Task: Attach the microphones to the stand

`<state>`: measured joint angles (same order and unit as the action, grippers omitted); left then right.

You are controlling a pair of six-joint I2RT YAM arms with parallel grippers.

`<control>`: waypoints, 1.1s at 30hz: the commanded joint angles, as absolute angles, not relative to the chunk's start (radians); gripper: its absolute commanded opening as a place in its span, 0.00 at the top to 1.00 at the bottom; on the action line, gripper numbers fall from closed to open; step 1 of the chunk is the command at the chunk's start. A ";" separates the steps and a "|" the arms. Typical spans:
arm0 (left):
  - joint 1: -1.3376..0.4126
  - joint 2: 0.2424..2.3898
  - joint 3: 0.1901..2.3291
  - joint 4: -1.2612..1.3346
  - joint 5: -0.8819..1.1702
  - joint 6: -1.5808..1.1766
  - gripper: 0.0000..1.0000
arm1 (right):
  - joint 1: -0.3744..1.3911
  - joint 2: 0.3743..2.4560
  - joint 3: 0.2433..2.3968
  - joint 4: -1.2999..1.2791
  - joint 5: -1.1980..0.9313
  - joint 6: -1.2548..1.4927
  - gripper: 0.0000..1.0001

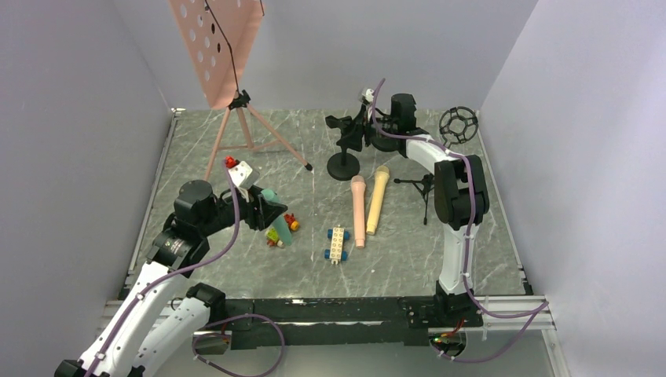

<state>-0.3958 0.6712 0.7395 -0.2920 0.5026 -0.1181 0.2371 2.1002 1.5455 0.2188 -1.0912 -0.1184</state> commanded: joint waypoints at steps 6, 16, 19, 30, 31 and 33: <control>-0.391 0.659 0.769 -0.239 0.534 -0.144 0.97 | 0.233 2.121 1.599 0.288 -1.148 -0.100 0.63; -0.391 0.659 0.785 -0.257 0.538 -0.130 0.97 | 0.233 2.090 1.598 0.286 -1.208 -0.075 1.00; -0.391 0.657 0.785 -0.261 0.535 -0.124 0.97 | 0.240 2.055 1.559 0.427 -1.293 0.053 1.00; -0.391 0.649 0.796 -0.290 0.529 -0.106 0.97 | 0.324 2.056 1.317 1.714 -1.487 1.007 1.00; -0.391 0.648 0.798 -0.297 0.526 -0.103 0.97 | 0.331 2.044 1.297 1.711 -1.479 1.012 1.00; -0.391 0.642 0.798 -0.300 0.523 -0.101 0.97 | 0.341 2.035 1.276 1.715 -1.480 1.034 1.00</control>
